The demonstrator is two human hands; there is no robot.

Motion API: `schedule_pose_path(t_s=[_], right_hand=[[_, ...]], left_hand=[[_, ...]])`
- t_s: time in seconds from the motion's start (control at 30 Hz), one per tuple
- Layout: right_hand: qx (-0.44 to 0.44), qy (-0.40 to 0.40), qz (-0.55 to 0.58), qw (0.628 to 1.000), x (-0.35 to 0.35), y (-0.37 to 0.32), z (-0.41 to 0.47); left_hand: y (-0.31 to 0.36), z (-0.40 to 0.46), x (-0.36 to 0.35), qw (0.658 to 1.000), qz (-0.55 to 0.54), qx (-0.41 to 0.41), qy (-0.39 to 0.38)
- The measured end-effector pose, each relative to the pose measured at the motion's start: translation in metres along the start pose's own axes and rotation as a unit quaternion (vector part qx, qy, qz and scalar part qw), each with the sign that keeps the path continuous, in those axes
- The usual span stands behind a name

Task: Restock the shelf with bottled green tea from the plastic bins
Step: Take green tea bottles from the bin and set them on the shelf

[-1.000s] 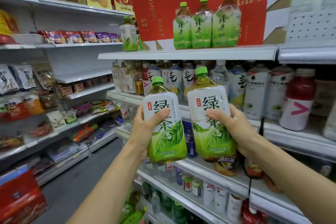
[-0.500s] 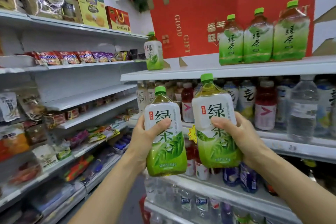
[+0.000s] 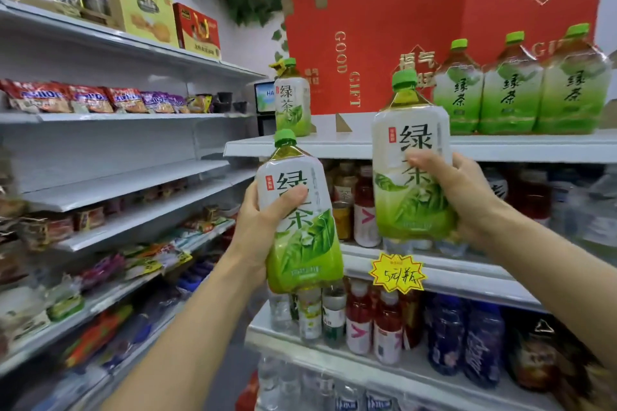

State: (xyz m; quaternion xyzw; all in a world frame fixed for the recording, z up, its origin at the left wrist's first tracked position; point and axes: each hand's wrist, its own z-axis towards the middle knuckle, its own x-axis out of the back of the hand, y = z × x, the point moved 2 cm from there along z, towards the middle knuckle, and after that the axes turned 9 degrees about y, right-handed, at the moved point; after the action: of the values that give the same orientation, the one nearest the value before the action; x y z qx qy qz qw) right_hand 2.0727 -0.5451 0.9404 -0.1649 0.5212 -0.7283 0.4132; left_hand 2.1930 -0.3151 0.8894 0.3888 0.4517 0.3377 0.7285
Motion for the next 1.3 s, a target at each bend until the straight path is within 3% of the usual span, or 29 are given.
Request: schedule_pose_path(t_s=[0.23, 0.7, 0.87, 1.3], right_hand=[[0.048, 0.020, -0.031, 0.998, -0.044, -0.017, 0.053], [0.118, 0.154, -0.041, 0.980, -0.141, -0.004, 0.165], [0.132, 0.187, -0.107, 0.967, -0.161, 0.011, 0.189], [0.101, 0.130, -0.209, 0.964, -0.174, 0.026, 0.240]], left_hand=[[0.005, 0.046, 0.013, 1.000, -0.015, -0.005, -0.006], [0.038, 0.197, 0.055, 0.996, -0.029, -0.002, -0.084], [0.044, 0.243, 0.062, 0.993, -0.056, -0.004, -0.108], [0.048, 0.307, 0.050, 0.985, -0.073, -0.021, -0.157]])
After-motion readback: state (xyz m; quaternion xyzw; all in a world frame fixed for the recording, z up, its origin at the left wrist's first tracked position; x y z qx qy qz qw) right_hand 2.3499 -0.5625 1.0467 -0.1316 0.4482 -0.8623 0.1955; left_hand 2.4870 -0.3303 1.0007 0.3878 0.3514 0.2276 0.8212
